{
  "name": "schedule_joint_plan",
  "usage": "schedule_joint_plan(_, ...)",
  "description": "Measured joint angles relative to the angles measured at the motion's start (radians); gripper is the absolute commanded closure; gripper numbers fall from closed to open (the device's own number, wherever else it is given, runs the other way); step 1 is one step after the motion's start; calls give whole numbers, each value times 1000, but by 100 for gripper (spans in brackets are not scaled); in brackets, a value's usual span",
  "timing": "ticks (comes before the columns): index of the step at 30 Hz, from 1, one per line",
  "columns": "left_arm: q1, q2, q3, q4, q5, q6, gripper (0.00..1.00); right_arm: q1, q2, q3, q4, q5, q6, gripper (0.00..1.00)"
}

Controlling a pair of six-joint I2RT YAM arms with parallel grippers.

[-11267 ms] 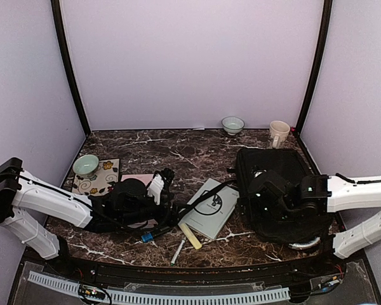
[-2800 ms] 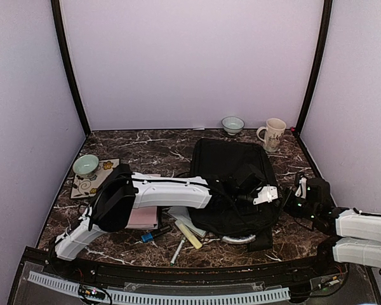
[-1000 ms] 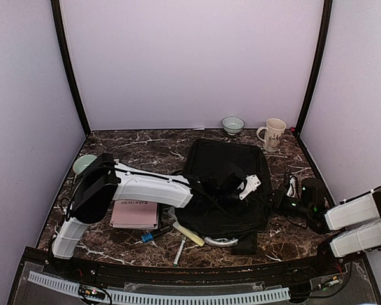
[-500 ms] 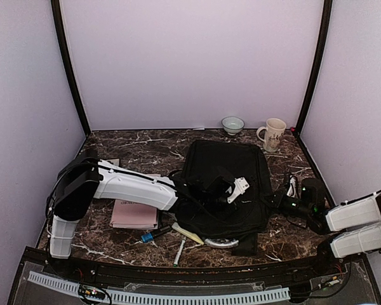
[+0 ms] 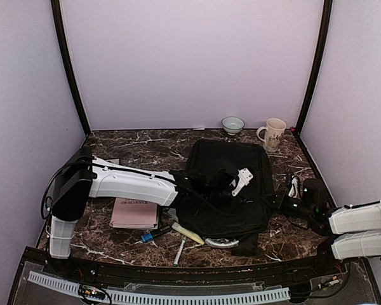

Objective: Pack the student bag
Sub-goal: Hold the student bag at the center of the board, then unzip the upper front pocket of the student bag.

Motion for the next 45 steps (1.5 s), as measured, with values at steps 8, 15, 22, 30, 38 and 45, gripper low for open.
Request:
schedule_joint_plan(8,-13,66,134,-84,-6,-69,36,82,-77,0,-29,50,-8,100)
schedule_joint_plan(15,-46,121,183,-155,-63,-98,29,153,-195,8,-149,96,-15,100)
schedule_joint_plan(22,-70,124,235,-208,-179,-113,29,183,-356,21,-294,148,-16,100)
schedule_joint_plan(30,-108,189,361,-280,-359,-113,37,187,-485,24,-393,187,-8,100)
schedule_joint_plan(38,-133,204,412,-301,-478,-120,47,198,-592,82,-533,237,-6,100)
schedule_joint_plan(45,-138,205,452,-413,-604,-165,54,204,-562,159,-587,257,-18,100)
